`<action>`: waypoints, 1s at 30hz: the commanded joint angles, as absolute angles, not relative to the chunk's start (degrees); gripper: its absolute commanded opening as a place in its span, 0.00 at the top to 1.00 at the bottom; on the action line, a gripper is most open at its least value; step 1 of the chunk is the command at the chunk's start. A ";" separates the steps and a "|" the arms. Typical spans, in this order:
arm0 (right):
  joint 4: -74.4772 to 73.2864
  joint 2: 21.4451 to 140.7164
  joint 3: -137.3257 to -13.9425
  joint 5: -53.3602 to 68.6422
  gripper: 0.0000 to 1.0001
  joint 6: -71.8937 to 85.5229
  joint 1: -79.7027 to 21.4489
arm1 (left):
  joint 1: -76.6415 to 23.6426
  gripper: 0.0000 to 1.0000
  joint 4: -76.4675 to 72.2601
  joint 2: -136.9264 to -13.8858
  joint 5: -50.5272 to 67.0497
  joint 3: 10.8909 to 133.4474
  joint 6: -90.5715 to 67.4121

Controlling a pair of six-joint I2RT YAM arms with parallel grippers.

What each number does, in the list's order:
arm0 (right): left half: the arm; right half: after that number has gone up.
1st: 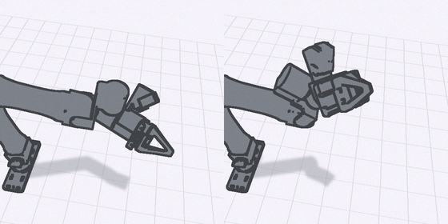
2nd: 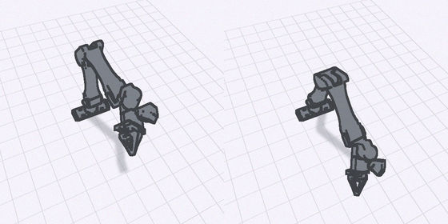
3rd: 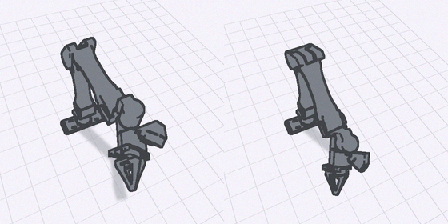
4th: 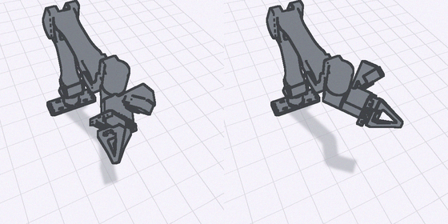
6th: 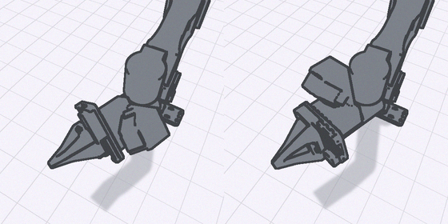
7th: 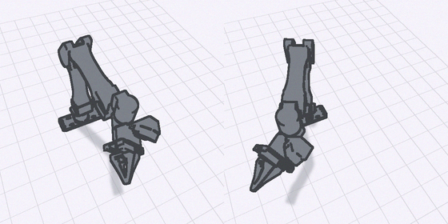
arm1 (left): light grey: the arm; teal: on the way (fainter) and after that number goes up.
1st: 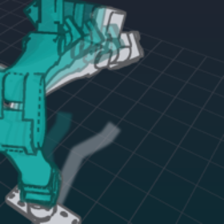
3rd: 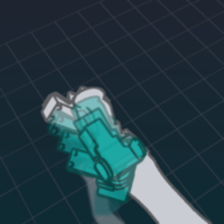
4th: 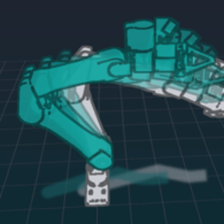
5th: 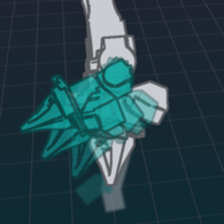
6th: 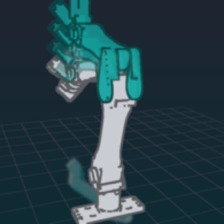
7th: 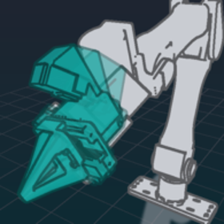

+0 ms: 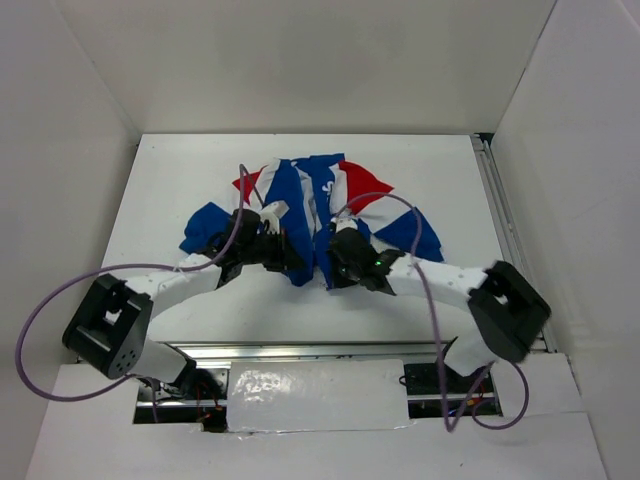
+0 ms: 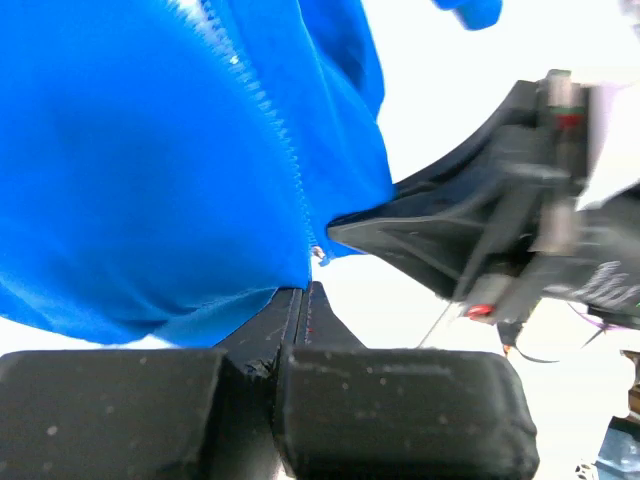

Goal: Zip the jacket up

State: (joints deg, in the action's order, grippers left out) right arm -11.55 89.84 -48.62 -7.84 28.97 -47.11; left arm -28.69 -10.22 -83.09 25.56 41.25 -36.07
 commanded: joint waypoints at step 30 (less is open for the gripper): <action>40.55 50.62 -31.96 11.08 1.00 18.09 -38.67 | -31.55 1.00 -42.52 -59.41 33.49 37.01 -29.01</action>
State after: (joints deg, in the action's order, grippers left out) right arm 43.05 51.03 -27.77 9.91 12.43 -39.86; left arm -31.33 -30.00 -59.61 31.73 37.87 -32.01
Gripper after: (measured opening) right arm 0.041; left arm 0.041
